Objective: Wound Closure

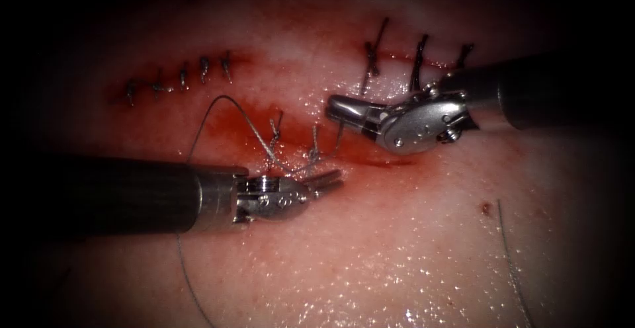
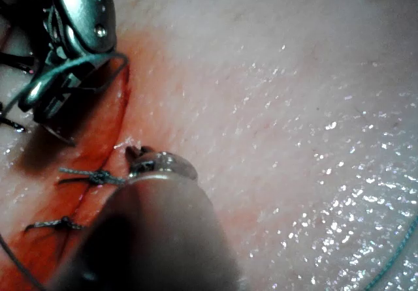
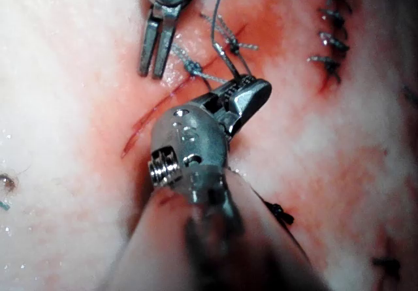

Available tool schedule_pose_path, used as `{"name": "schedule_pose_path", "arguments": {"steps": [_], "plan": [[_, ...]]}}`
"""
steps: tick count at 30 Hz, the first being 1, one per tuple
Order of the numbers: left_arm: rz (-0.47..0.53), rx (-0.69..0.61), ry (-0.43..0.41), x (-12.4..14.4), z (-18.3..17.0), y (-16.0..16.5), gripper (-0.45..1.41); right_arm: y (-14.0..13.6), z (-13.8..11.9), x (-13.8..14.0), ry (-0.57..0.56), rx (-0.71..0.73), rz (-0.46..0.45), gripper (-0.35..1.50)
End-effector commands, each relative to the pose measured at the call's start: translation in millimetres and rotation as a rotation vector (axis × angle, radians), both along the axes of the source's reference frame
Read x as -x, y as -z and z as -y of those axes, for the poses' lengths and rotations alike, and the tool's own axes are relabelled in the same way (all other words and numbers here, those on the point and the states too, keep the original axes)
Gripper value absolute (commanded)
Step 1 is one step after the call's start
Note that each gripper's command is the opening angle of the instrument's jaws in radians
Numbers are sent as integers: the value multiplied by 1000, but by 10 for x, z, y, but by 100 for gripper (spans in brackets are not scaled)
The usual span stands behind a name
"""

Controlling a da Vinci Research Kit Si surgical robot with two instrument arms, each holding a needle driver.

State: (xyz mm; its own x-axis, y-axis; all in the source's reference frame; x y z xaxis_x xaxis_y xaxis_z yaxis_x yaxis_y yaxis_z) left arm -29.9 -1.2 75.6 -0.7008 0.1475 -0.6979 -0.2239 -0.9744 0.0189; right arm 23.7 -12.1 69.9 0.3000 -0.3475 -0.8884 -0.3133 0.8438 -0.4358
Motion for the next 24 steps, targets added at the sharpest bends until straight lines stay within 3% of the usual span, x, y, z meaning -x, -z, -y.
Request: {"name": "schedule_pose_path", "arguments": {"steps": [1,14,17,18,20,24], "plan": [[-8,-4,-7,6,8,-7,4,0,-7,-1,-18,-29,-25,-35],[-58,-55,-63,-6,29,-37,12,0,-50,10,-130,-260,-158,-35],[-63,-53,-62,-9,28,-36,12,-1,-52,11,-139,-295,-178,-35],[-65,-50,-64,-13,28,-36,12,-5,-51,6,-138,-385,-195,-35],[-64,-50,-65,-15,29,-36,12,-7,-51,4,-128,-421,-199,-35],[-64,-49,-69,-20,28,-36,15,-18,-42,-6,-90,-510,-168,-35]]}}
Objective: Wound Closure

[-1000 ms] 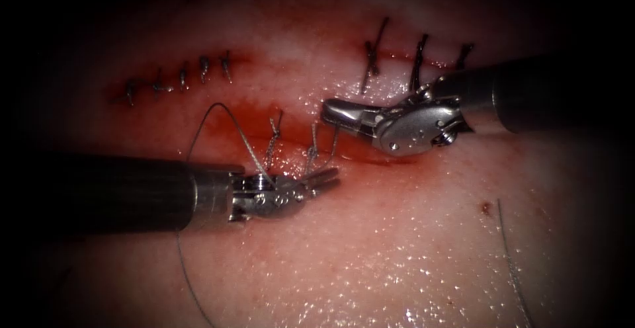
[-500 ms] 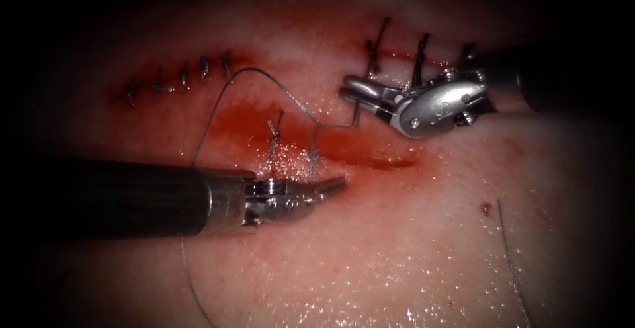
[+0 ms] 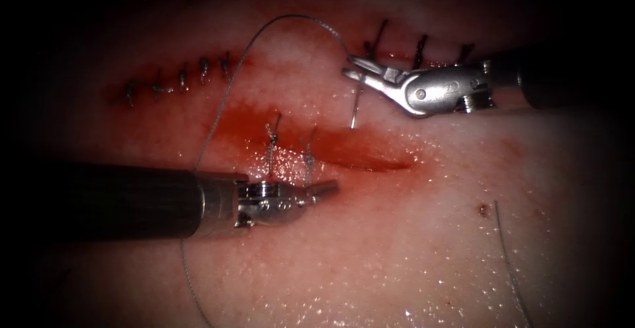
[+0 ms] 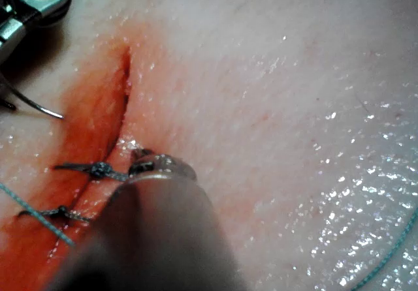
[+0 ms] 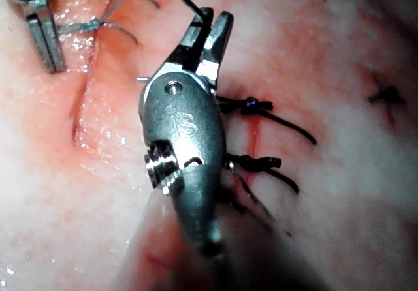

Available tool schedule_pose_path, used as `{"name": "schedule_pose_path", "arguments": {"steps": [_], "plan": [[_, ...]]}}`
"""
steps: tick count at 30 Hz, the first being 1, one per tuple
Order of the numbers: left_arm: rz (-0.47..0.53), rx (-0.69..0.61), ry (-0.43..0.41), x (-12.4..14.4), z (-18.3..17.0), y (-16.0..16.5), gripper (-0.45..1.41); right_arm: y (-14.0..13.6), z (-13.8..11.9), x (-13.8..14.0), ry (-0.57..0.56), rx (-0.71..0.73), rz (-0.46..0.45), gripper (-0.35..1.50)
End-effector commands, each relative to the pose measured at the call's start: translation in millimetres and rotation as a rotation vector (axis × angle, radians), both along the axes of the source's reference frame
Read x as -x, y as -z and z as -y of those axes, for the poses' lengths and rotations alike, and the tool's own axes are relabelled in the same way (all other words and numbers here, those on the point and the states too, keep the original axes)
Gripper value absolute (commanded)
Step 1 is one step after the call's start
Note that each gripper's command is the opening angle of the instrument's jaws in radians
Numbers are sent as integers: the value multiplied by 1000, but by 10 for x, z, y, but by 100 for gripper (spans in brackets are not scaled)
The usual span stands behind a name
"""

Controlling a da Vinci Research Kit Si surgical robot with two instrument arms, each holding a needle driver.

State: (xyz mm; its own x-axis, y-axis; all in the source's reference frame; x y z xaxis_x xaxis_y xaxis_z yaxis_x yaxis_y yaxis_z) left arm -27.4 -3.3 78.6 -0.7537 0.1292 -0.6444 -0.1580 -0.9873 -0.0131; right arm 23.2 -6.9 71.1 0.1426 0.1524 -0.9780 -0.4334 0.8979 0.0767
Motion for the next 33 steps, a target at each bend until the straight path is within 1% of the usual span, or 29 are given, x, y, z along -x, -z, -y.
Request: {"name": "schedule_pose_path", "arguments": {"steps": [1,2,5,6,10,11,12,14,15,16,18,20,23,30,33], "plan": [[-1,-2,-1,4,7,-5,15,-10,14,-14,24,-29,5,-35],[-1,-1,-2,1,7,-5,15,-15,19,-19,34,-84,9,-35],[-1,1,-5,-4,5,-6,15,-19,23,-24,38,-188,-12,-35],[-1,1,-5,-4,5,-6,15,-19,23,-24,38,-188,-12,-35],[-1,-4,2,-8,4,-8,14,-20,23,-23,21,-365,-24,-35],[-1,-3,1,-9,4,-8,14,-22,24,-22,7,-447,-36,-35],[-1,-3,1,-9,4,-8,14,-22,24,-22,7,-447,-36,-35],[-1,-2,0,-9,4,-9,12,-23,24,-22,-9,-525,-41,-35],[-1,-2,1,-9,5,-9,12,-24,24,-22,-36,-574,-45,-35],[-1,-2,1,-9,5,-9,12,-24,24,-22,-36,-574,-45,-35],[-1,-2,1,-9,5,-9,12,-23,24,-21,-76,-639,-52,-35],[-1,-2,1,-9,5,-9,12,-21,24,-20,-106,-693,-29,-35],[-1,-2,1,-9,5,-9,12,-19,24,-18,-128,-697,-19,-35],[-2,-2,2,-9,5,-8,10,-15,26,-15,-156,-717,46,-35],[-1,-3,2,-8,4,-8,10,-11,38,-16,-157,-747,85,-35]]}}
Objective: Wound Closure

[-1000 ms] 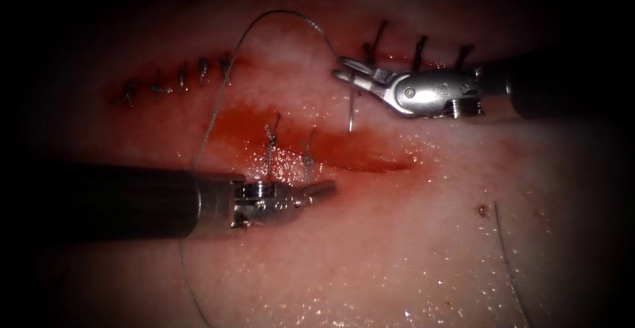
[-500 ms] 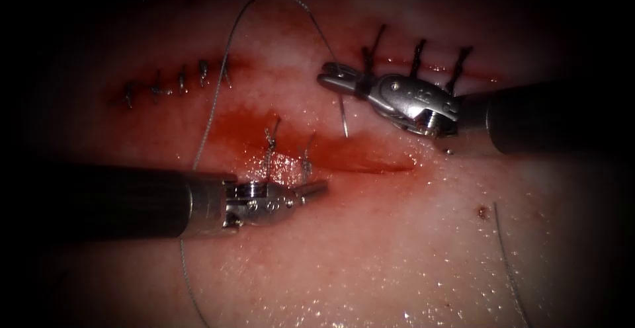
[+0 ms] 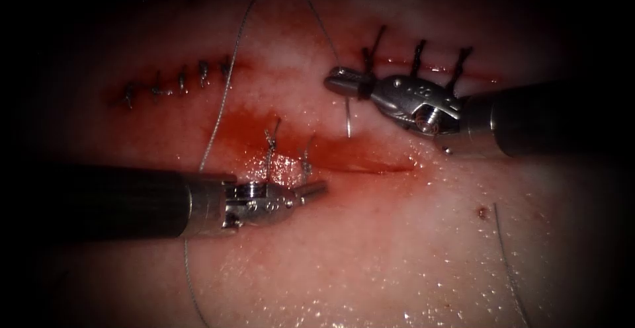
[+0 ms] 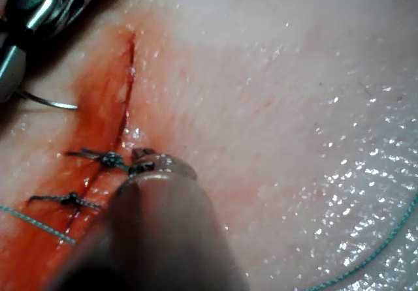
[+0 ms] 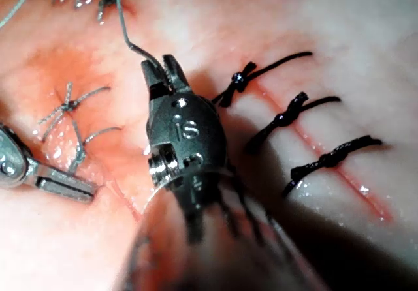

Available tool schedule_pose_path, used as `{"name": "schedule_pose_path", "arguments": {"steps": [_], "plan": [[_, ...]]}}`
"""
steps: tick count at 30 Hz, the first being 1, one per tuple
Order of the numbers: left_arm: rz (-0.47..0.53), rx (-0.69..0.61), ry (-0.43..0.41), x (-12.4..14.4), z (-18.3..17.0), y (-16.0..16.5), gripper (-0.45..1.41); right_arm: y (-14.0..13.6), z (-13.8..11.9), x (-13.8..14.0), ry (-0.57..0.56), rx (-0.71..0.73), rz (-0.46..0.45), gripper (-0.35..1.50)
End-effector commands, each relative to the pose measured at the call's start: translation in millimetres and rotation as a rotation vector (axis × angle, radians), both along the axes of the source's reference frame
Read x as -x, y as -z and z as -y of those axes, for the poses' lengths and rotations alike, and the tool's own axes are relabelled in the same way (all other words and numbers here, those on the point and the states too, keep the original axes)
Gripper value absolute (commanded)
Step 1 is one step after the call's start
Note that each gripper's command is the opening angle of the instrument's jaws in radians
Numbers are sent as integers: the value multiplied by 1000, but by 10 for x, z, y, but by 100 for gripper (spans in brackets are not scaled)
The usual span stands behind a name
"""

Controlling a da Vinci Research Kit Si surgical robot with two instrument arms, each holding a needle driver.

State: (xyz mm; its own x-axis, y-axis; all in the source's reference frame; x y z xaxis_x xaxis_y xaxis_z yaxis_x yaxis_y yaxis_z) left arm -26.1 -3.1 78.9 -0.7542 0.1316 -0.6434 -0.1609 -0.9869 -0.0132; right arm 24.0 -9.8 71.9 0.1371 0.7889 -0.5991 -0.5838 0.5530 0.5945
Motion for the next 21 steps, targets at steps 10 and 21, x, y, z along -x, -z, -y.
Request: {"name": "schedule_pose_path", "arguments": {"steps": [10,21], "plan": [[0,-4,0,5,7,-4,10,8,29,-9,-42,-129,2,-35],[0,-4,0,6,7,-4,10,16,33,-11,-77,-454,-124,-35]]}}
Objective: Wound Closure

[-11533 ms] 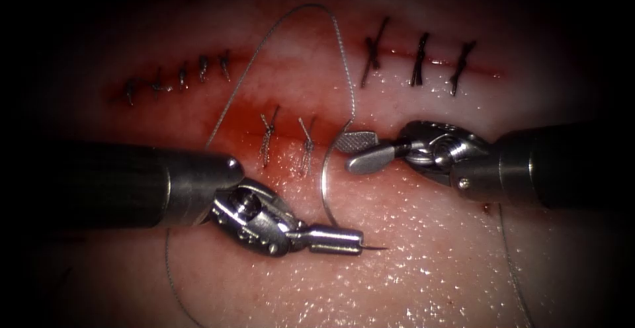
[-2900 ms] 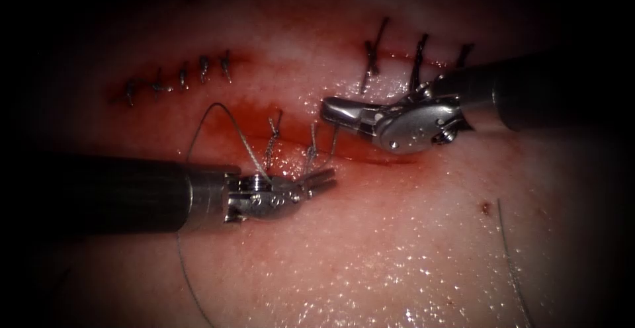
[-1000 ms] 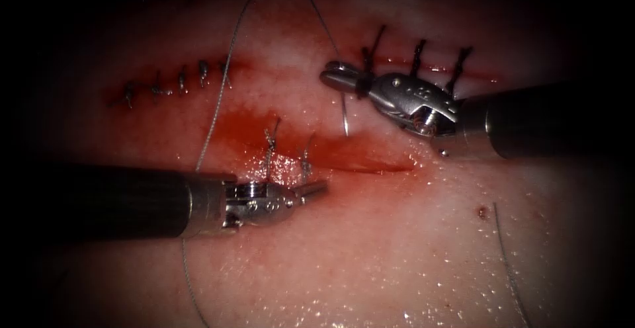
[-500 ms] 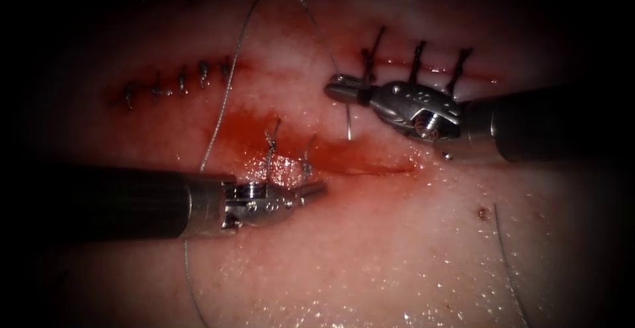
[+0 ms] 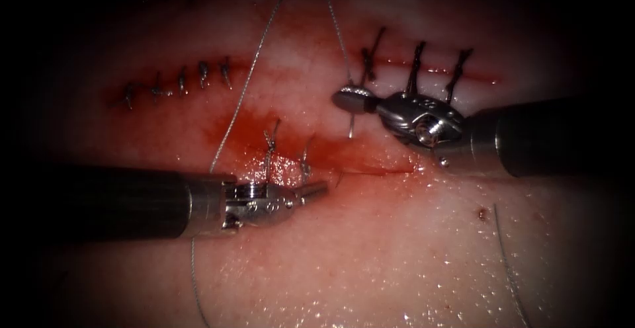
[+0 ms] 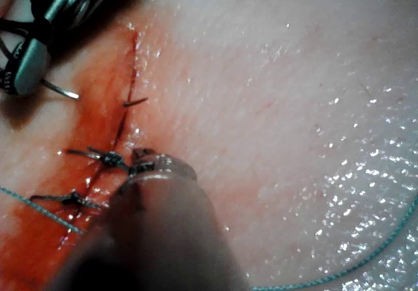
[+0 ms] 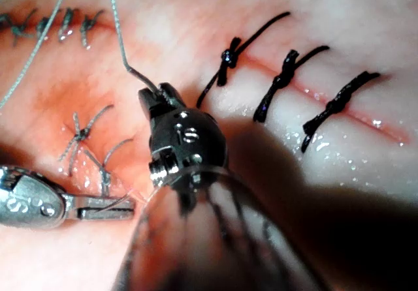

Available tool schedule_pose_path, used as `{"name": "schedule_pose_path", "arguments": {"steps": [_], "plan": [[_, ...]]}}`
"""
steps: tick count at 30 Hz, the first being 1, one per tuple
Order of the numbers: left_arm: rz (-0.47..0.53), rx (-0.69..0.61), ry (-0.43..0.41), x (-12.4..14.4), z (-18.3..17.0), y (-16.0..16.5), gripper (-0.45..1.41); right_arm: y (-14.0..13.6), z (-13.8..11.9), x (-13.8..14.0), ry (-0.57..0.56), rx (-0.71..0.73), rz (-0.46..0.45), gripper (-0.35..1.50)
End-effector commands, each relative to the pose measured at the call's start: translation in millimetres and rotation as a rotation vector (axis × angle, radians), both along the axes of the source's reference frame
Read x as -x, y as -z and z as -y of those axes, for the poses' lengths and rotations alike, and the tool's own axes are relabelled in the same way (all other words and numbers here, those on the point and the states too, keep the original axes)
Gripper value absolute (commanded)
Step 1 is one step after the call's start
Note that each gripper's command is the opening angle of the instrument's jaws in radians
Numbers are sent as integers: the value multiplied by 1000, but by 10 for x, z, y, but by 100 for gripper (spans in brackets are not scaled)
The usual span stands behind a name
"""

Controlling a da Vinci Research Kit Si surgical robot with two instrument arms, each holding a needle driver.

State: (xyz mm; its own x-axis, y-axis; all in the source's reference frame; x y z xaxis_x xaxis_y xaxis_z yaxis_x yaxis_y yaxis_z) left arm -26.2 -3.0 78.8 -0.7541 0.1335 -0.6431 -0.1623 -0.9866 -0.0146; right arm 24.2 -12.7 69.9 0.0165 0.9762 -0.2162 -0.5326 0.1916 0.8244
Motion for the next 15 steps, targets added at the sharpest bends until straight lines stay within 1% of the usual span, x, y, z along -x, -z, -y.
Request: {"name": "schedule_pose_path", "arguments": {"steps": [1,5,6,7,8,11,12,14,15], "plan": [[1,-3,-2,5,7,-5,10,-1,9,-11,-4,-90,-37,-35],[2,-6,-2,5,5,-3,10,2,21,-17,29,-140,-63,-35],[2,-1,-11,4,5,-1,10,3,30,-19,46,-172,-64,-35],[2,-1,-11,4,5,-1,10,3,30,-19,46,-172,-64,-35],[0,2,-21,4,4,1,10,4,37,-21,49,-203,-70,-35],[3,14,-32,4,4,4,10,6,44,-21,45,-244,-82,-35],[7,19,-33,4,4,5,9,7,45,-21,51,-245,-81,-35],[29,41,-51,5,4,9,5,7,42,-21,26,-229,-104,-35],[42,52,-65,5,4,10,4,6,39,-21,1,-219,-123,-21]]}}
